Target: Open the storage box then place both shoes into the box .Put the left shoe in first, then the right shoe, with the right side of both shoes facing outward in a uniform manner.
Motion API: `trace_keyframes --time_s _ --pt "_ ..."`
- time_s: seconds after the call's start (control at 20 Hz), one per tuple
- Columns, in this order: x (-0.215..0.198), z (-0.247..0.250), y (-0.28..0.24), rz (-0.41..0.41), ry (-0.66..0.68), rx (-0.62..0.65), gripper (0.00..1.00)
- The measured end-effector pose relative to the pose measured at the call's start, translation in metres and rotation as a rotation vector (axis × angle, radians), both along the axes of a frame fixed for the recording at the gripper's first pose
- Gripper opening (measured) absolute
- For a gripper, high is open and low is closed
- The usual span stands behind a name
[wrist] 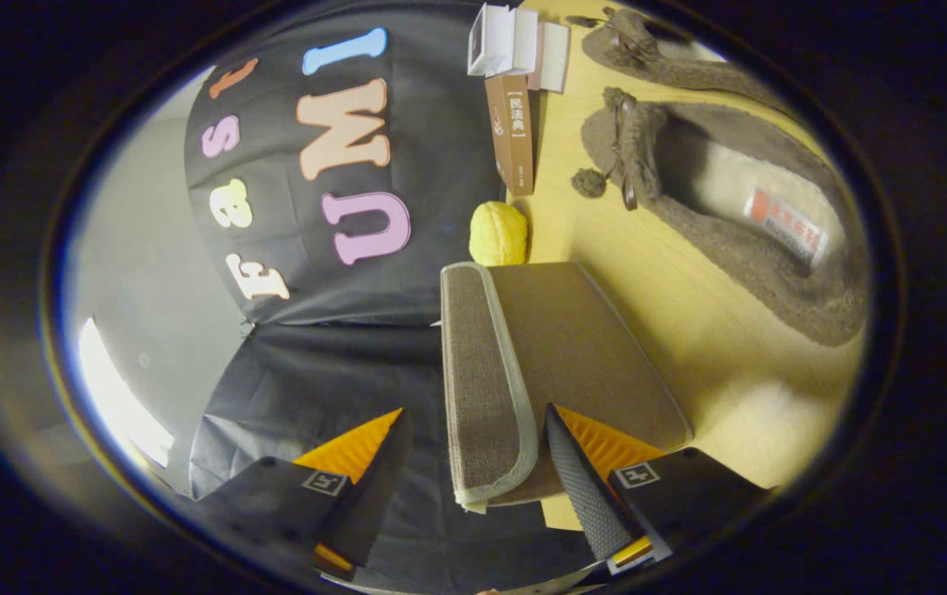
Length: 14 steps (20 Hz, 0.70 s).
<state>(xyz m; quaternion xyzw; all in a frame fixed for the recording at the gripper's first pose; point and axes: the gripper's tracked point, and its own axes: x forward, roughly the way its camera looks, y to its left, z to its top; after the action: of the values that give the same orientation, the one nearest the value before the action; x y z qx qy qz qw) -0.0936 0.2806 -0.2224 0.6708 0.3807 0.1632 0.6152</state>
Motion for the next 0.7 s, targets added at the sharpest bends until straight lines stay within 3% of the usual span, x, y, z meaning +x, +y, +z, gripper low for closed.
trace_keyframes --time_s 0.4,0.65,0.7 --pt "0.004 0.051 -0.001 0.005 -0.048 0.092 1.0" --pt "0.002 0.078 0.016 0.061 -0.096 0.112 1.0" --pt "0.001 0.08 0.015 0.073 -0.101 0.11 0.93"
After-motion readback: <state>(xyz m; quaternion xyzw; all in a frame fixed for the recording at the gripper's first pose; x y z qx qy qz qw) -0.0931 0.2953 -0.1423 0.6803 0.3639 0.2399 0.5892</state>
